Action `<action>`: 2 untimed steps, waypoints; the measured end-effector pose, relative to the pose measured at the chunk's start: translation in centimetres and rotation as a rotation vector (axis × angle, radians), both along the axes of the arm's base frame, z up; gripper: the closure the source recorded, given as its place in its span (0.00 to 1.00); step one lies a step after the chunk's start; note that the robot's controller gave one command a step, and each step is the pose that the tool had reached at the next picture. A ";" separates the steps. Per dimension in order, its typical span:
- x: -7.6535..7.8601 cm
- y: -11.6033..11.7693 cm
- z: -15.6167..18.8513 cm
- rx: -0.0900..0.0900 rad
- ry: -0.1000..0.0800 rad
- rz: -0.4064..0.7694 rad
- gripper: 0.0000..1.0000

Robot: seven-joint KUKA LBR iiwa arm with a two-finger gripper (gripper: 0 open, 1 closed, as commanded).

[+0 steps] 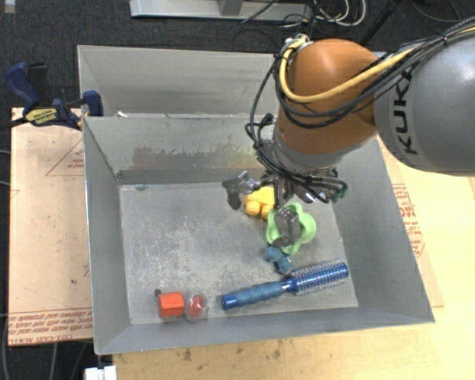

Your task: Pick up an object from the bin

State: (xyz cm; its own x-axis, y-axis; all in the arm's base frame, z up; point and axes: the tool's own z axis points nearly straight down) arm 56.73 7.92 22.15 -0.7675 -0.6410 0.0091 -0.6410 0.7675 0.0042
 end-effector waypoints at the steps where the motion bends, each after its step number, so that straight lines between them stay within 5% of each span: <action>1: -4.8 -1.6 -6.8 0.001 -0.004 -0.242 0.00; 2: -8.0 -1.0 -15.1 0.008 -0.028 -0.360 0.00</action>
Offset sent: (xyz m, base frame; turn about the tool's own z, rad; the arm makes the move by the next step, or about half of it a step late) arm -0.0461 -0.0155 -0.0654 0.2417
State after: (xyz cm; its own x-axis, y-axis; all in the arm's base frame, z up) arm 48.69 6.90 7.08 -0.9441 -0.3292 -0.0188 -0.3292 0.9443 -0.0026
